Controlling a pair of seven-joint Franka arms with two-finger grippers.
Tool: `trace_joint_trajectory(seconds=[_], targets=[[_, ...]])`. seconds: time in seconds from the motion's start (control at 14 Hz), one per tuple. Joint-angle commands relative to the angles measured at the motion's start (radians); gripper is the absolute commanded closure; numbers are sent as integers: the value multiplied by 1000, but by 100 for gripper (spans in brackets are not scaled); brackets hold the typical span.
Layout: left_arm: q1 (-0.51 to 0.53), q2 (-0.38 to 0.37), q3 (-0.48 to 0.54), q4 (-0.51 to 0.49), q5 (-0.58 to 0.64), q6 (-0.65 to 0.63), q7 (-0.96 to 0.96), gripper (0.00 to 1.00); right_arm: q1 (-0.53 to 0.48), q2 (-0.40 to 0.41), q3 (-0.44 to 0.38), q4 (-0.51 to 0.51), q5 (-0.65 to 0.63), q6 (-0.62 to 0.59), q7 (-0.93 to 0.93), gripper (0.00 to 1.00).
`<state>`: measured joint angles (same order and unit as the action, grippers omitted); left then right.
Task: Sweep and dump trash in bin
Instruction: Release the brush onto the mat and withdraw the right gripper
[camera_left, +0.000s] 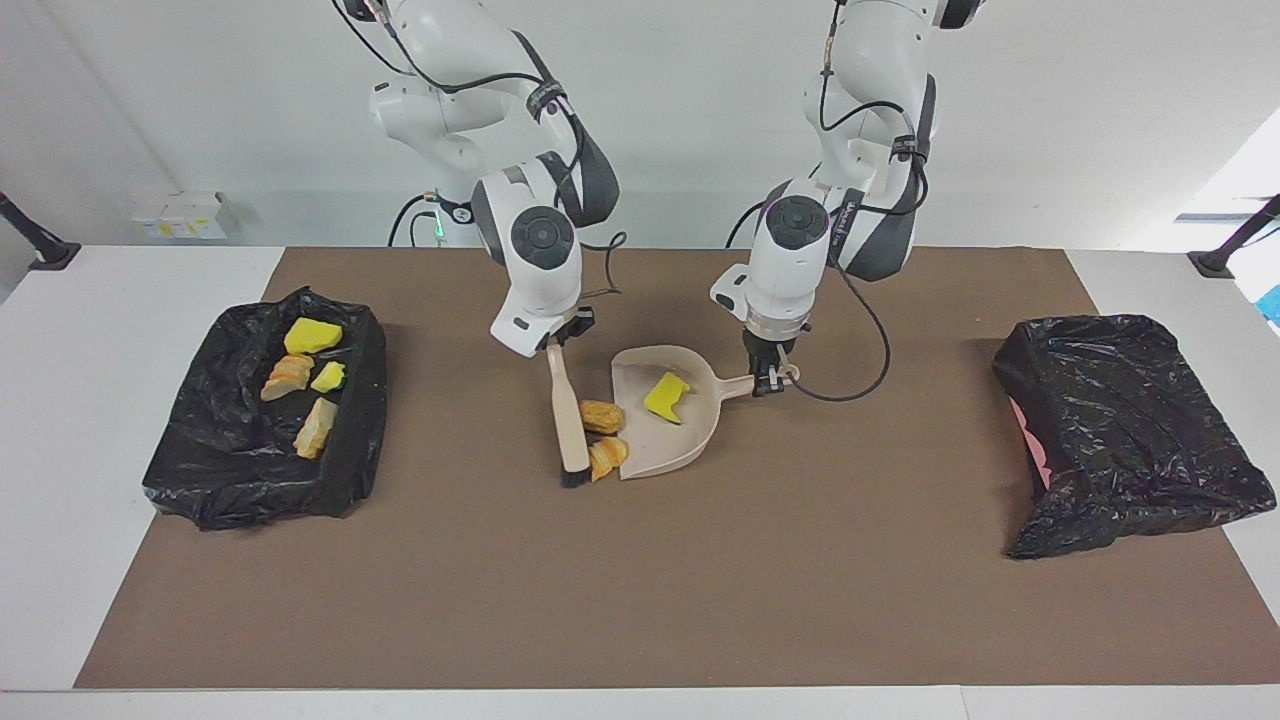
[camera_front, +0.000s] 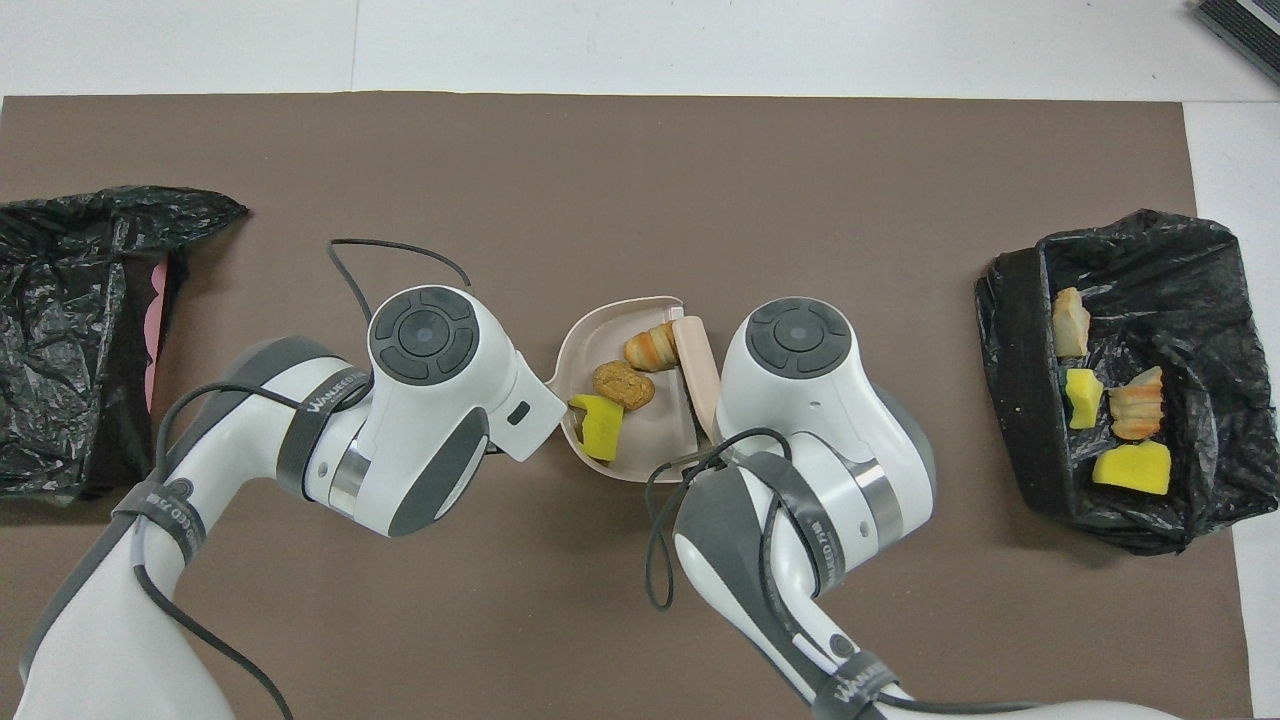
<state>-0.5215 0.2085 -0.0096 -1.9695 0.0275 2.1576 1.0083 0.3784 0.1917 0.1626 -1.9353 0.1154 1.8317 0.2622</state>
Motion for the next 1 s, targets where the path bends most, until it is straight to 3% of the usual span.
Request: trace_joint_trajectory(seconds=[0.0, 0.21, 0.43, 0.57, 0.93], targets=[[-8, -34, 8, -46, 11, 18, -4, 100, 8, -12, 3, 21, 32, -6, 29, 100], [-8, -34, 8, -46, 11, 18, -4, 100, -18, -14, -6, 93, 24, -74, 32, 100], [-9, -34, 8, -46, 11, 16, -10, 100, -45, -69, -9, 92, 21, -98, 38, 100], [-6, -34, 8, -48, 11, 15, -10, 100, -76, -122, -5, 52, 20, -123, 75, 100], [73, -26, 8, -69, 5, 125, 112, 100, 2, -224, -2, -95, 16, -29, 230, 100]])
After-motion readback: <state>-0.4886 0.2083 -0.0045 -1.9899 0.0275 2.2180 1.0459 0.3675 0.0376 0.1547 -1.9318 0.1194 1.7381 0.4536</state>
